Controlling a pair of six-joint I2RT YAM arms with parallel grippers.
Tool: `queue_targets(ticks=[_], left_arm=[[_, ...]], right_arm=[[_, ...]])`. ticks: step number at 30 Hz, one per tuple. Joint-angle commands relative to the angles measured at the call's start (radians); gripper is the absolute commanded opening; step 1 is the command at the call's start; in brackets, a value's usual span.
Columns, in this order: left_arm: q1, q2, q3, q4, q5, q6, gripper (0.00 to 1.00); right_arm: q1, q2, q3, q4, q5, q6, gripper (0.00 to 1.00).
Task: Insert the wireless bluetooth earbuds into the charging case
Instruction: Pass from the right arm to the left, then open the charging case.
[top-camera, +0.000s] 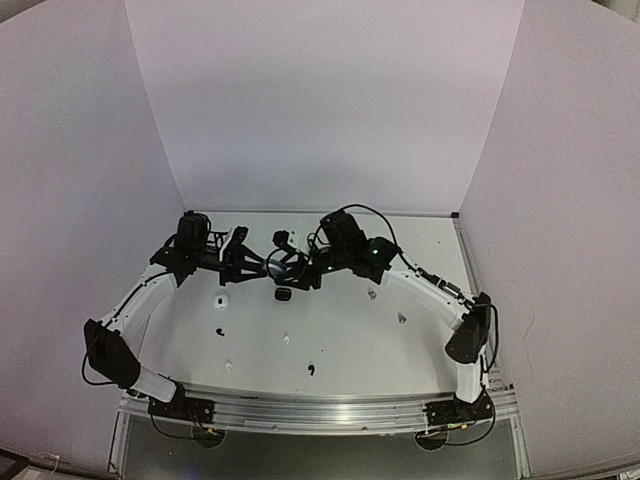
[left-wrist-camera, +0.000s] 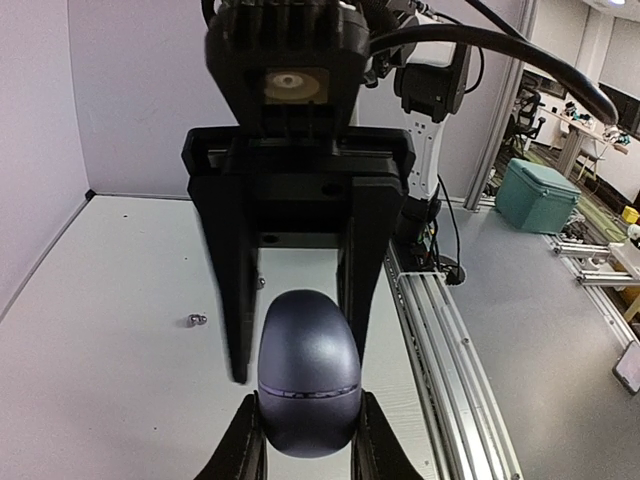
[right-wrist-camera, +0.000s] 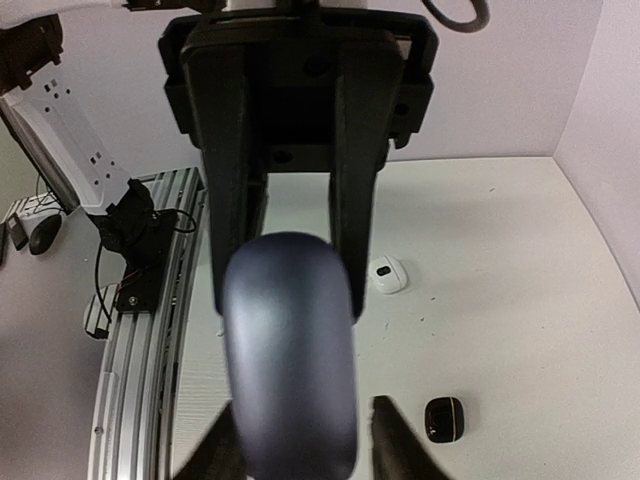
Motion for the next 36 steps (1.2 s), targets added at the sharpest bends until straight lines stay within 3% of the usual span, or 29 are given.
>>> queue_targets(ticks=[1, 6, 16, 36], left_arm=[[-0.007, -0.011, 0.037, -0.028, 0.02, 0.029, 0.0], [-0.007, -0.014, 0.033, -0.011, 0.016, 0.032, 0.0], [-0.007, -0.012, 0.032, -0.006, 0.062, 0.039, 0.0], [-0.005, -0.012, 0.039, -0.099, 0.068, 0.119, 0.0]], right_arm=[[0.002, -0.003, 0.052, 0.036, 0.024, 0.037, 0.63], [0.001, 0.012, 0.077, 0.046, 0.03, 0.064, 0.7], [-0.006, 0.043, 0.102, 0.052, 0.114, 0.079, 0.68], [-0.081, 0.0, 0.065, 0.1, 0.09, 0.195, 0.63]])
